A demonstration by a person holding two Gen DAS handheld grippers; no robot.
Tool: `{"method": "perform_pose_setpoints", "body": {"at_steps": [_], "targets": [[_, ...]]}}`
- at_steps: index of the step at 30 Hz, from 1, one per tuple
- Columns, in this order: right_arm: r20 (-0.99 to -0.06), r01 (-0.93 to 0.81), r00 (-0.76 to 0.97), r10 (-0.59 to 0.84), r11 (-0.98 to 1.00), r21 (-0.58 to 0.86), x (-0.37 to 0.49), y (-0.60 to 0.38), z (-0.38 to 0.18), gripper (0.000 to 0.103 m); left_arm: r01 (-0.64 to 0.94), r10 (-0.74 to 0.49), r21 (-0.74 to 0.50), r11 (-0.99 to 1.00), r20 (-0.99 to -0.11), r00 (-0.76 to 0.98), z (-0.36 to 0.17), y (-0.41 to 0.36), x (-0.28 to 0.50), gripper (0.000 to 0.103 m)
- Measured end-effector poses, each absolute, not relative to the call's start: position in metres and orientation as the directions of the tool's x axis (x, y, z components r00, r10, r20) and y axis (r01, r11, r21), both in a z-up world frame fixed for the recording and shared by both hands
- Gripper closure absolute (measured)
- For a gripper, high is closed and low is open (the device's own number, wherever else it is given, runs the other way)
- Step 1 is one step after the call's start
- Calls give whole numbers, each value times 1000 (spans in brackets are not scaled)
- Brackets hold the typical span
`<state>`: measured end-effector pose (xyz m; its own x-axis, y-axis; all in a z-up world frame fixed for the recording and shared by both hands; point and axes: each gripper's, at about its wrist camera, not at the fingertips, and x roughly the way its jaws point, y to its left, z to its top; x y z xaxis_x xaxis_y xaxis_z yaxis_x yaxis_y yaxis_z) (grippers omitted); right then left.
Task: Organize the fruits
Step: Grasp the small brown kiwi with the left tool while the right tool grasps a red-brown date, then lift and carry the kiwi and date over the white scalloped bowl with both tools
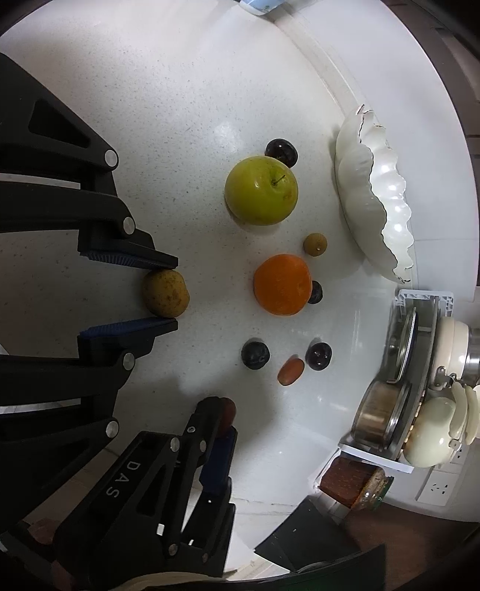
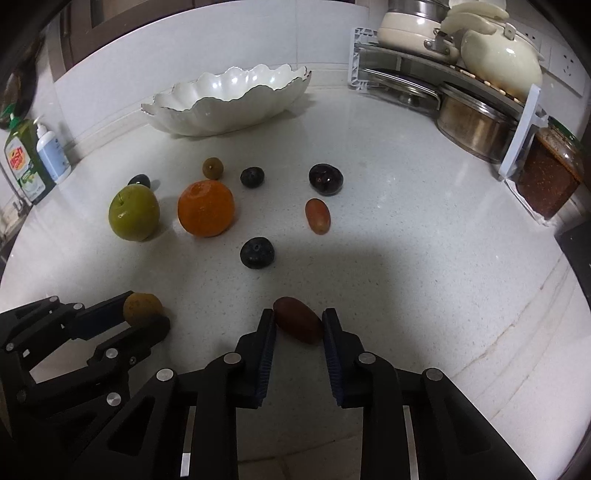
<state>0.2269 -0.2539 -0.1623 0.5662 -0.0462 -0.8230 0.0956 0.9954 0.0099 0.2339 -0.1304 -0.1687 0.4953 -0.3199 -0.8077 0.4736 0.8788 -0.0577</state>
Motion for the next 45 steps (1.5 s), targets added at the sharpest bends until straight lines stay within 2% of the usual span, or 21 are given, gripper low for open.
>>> {"method": "perform_pose_setpoints", "body": {"at_steps": [11, 28, 45], "targets": [[-803, 128, 595, -42, 991, 42, 225, -241, -138, 76, 485, -354, -66, 872, -769, 532, -137, -114, 249, 77], [-692, 165, 715, -99, 986, 29, 244, -208, -76, 76, 531, -410, -16, 847, -656, 634, -72, -78, 275, 77], [-595, 75, 803, -44, 997, 28, 299, -189, -32, 76, 416, -355, -27, 909, -574, 737, -31, -51, 321, 77]]}}
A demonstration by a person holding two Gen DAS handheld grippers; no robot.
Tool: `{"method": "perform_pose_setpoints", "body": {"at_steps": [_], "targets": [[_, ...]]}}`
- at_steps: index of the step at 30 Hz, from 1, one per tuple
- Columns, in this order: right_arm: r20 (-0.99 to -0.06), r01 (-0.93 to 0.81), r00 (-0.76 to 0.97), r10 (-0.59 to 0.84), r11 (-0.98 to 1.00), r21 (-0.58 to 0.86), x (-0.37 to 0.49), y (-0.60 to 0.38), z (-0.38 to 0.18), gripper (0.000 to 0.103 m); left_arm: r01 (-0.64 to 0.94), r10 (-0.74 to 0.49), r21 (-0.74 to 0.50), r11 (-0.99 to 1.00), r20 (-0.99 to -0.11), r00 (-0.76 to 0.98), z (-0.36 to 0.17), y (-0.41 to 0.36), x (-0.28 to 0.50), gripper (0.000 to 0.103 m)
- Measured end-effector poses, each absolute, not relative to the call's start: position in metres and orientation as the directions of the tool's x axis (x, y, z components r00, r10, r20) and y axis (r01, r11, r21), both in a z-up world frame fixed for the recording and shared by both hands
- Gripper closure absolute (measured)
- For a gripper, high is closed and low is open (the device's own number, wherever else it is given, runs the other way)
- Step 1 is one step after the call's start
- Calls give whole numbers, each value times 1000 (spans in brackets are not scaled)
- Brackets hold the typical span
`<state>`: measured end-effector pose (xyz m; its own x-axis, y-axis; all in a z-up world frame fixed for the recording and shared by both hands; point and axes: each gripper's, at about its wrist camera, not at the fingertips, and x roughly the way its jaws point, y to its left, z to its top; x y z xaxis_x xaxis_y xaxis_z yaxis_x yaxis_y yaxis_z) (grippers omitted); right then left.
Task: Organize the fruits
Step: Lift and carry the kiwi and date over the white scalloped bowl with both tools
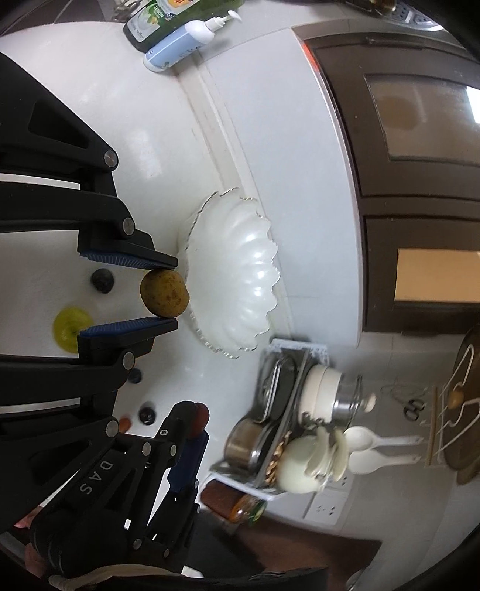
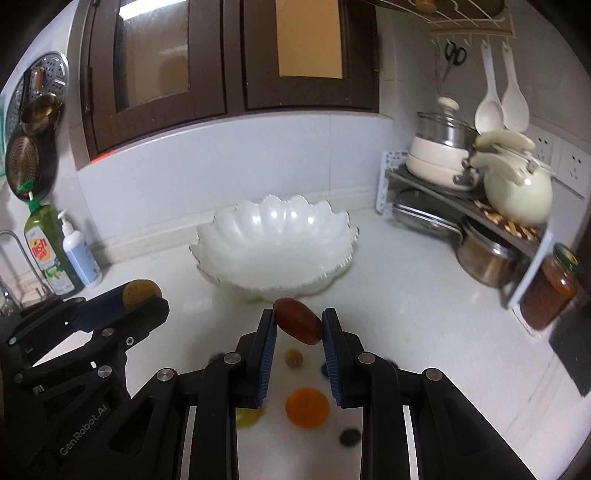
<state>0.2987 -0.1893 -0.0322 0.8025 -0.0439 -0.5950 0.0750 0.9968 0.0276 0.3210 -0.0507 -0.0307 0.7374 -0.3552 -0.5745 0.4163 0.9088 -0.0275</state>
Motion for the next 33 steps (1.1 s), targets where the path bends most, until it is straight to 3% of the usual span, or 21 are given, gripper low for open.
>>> {"method": "perform_pose_setpoints", "body": {"at_steps": [16, 33], "targets": [[-592, 8, 806, 14, 999, 36, 378, -197, -19, 76, 327, -266, 6, 945, -570, 777, -17, -52, 388, 77], [-706, -6, 707, 39, 999, 50, 478, -211, -34, 76, 314, -214, 36, 949, -659, 721, -24, -69, 483, 77]]}}
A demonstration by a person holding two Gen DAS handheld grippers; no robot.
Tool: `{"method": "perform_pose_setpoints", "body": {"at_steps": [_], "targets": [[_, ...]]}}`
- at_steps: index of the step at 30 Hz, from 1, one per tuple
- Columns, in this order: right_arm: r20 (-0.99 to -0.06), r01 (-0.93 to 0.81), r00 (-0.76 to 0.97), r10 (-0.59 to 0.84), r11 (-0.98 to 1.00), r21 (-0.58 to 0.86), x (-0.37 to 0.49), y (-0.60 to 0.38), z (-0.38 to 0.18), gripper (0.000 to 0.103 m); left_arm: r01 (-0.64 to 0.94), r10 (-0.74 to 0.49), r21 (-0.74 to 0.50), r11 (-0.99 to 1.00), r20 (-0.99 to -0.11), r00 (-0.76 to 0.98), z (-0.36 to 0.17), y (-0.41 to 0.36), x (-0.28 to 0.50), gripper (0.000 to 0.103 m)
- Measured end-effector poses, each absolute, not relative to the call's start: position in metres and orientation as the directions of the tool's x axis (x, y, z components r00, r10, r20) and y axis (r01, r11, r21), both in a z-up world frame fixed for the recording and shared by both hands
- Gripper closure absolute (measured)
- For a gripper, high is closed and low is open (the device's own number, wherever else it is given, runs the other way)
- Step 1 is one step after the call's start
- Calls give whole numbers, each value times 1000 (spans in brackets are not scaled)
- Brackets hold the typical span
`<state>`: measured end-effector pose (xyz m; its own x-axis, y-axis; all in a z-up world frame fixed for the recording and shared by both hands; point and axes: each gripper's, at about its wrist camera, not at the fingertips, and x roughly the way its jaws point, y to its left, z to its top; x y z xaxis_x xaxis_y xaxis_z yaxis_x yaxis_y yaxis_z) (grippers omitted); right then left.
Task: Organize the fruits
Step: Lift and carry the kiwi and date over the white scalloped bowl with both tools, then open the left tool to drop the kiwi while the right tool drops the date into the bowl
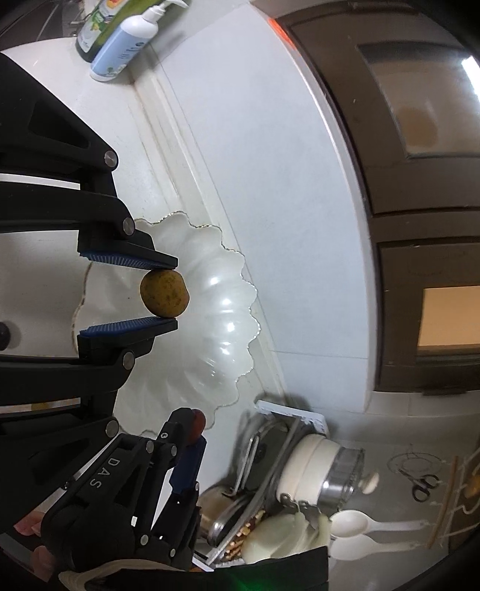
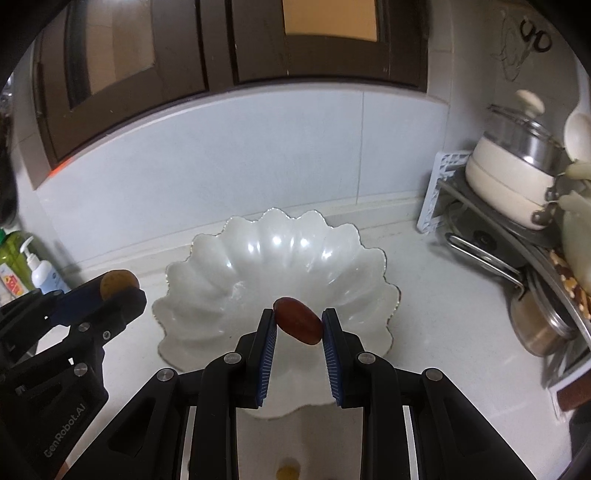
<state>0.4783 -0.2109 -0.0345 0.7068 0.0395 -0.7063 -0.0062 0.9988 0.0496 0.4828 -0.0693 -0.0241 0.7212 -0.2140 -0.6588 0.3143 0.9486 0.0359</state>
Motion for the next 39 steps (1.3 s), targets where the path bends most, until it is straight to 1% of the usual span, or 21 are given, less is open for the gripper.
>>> {"method": "perform_pose_setpoints", "body": {"at_steps": [3, 8, 15, 20, 24, 25, 27, 29, 32, 37, 39], "targets": [[-729, -6, 683, 33, 999, 40, 495, -212, -40, 76, 302, -185, 61, 951, -672, 717, -29, -73, 499, 77], [-779, -7, 625, 45, 999, 52, 524, -218, -55, 76, 305, -183, 43, 951, -718, 672, -40, -78, 525, 77], [-832, -8, 554, 22, 1000, 21, 551, -221, -76, 76, 303, -174, 19, 953, -784, 595, -63, -86, 558, 77], [-857, -9, 516, 15, 1000, 12, 565, -225, -86, 76, 294, -180, -16, 956, -822, 540, -78, -87, 575, 77], [-867, -7, 499, 16, 1000, 14, 569, -227, -91, 75, 289, -166, -8, 957, -834, 526, -83, -88, 582, 75], [-869, -9, 494, 18, 1000, 15, 570, -227, -92, 74, 289, -162, -5, 957, -836, 524, -84, -89, 583, 73], [-873, -12, 487, 13, 1000, 8, 570, -226, -93, 68, 287, -161, -5, 958, -836, 525, -83, -88, 585, 59], [-870, -10, 494, 8, 1000, 4, 570, -227, -93, 53, 286, -162, -4, 958, -833, 530, -81, -87, 584, 56], [-864, -7, 504, 0, 1000, -4, 568, -228, -89, 52, 280, -147, 12, 960, -830, 539, -79, -86, 584, 56], [-849, 3, 528, -15, 1000, -16, 558, -230, -77, 52, 261, -148, 3, 965, -818, 556, -69, -77, 578, 56], [-840, 4, 543, -15, 1000, -15, 552, -232, -71, 52, 256, -139, 15, 967, -808, 573, -63, -75, 573, 53]]}}
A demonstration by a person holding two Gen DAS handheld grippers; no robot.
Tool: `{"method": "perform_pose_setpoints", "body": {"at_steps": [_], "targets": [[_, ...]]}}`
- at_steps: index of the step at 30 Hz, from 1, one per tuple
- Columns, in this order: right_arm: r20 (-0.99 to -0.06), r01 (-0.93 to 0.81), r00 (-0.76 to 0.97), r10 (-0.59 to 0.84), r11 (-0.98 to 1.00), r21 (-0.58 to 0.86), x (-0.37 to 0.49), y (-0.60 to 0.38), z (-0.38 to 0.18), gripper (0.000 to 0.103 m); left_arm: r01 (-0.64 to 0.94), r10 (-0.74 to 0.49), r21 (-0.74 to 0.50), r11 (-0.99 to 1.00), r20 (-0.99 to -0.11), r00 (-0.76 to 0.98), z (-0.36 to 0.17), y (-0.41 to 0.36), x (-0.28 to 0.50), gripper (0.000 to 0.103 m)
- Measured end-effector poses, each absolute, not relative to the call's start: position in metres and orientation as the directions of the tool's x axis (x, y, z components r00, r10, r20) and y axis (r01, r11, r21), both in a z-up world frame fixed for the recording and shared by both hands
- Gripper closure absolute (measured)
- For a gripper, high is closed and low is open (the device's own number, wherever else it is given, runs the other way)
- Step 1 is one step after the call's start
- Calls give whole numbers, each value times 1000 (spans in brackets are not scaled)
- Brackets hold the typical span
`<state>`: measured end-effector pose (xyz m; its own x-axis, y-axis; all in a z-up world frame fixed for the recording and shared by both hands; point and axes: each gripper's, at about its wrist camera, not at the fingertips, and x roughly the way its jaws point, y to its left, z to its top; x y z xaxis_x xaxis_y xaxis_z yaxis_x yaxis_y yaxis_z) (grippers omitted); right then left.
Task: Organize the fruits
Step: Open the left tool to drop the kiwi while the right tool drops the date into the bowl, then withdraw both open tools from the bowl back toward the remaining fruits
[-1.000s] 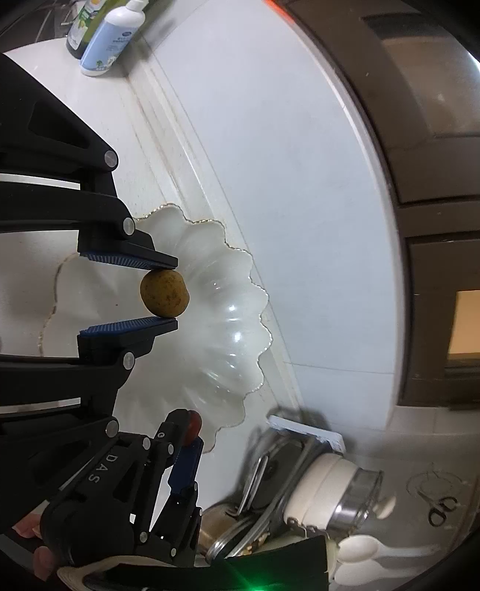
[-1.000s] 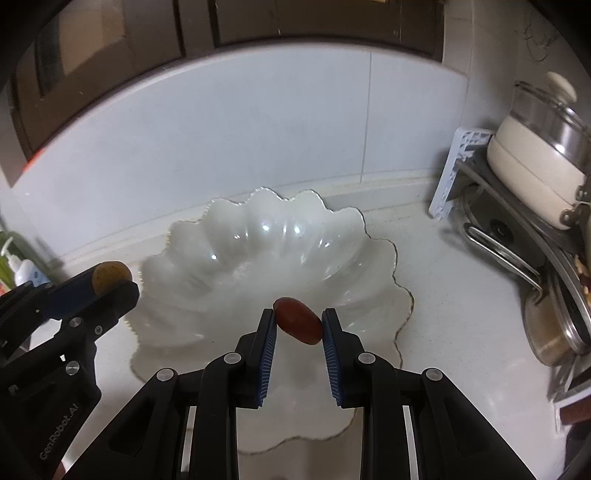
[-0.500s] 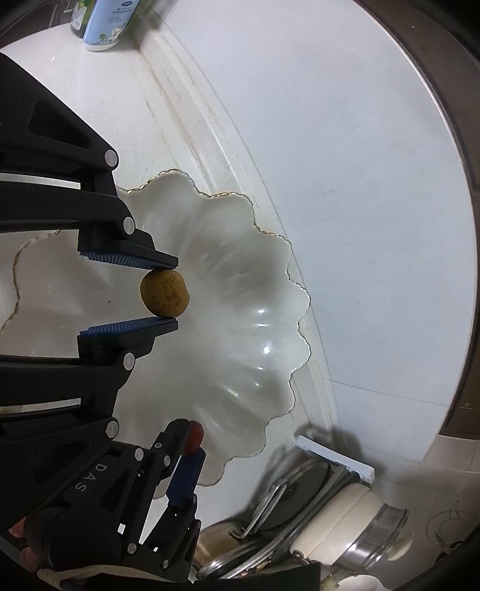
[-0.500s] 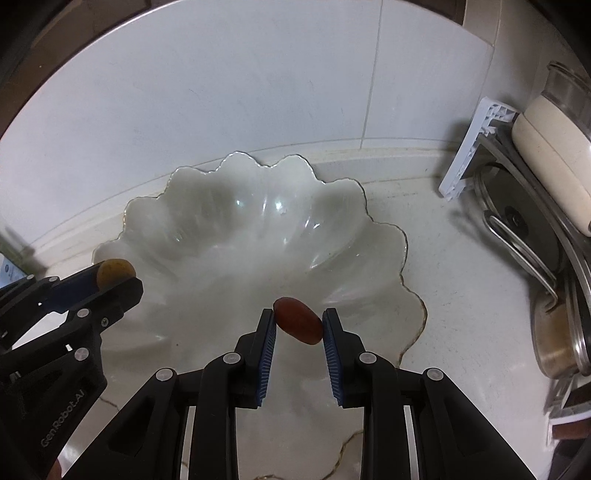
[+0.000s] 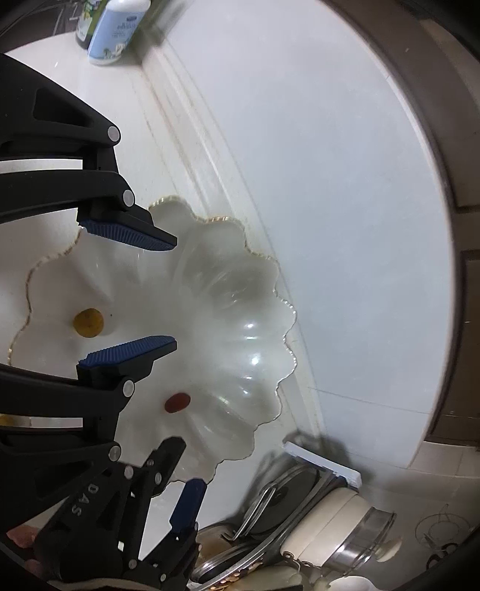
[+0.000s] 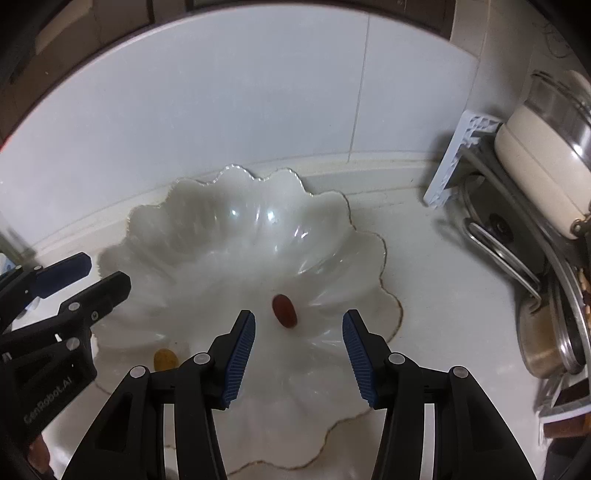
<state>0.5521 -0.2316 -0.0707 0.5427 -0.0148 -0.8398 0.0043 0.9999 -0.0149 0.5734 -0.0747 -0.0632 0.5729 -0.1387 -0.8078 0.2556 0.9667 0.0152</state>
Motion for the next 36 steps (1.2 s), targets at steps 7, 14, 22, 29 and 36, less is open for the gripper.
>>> {"method": "perform_pose_setpoints", "body": {"at_steps": [7, 14, 22, 29, 36], "targets": [[-799, 17, 601, -21, 1000, -14, 526, -233, -46, 52, 255, -140, 35, 966, -761, 634, -37, -66, 545, 51], [-748, 19, 664, 0, 1000, 17, 489, -233, -19, 52, 268, -175, 22, 963, -705, 688, -12, -59, 511, 50], [-685, 23, 728, 13, 999, 43, 446, -230, 6, 52, 313, -231, 11, 950, -648, 726, 14, -57, 470, 49], [-655, 40, 756, -1, 998, 45, 414, -233, 16, 52, 320, -259, -7, 947, -602, 755, 29, -51, 436, 49], [-618, 52, 786, -31, 999, 16, 377, -229, 26, 52, 329, -275, -4, 944, -557, 784, 36, -43, 403, 48]]}}
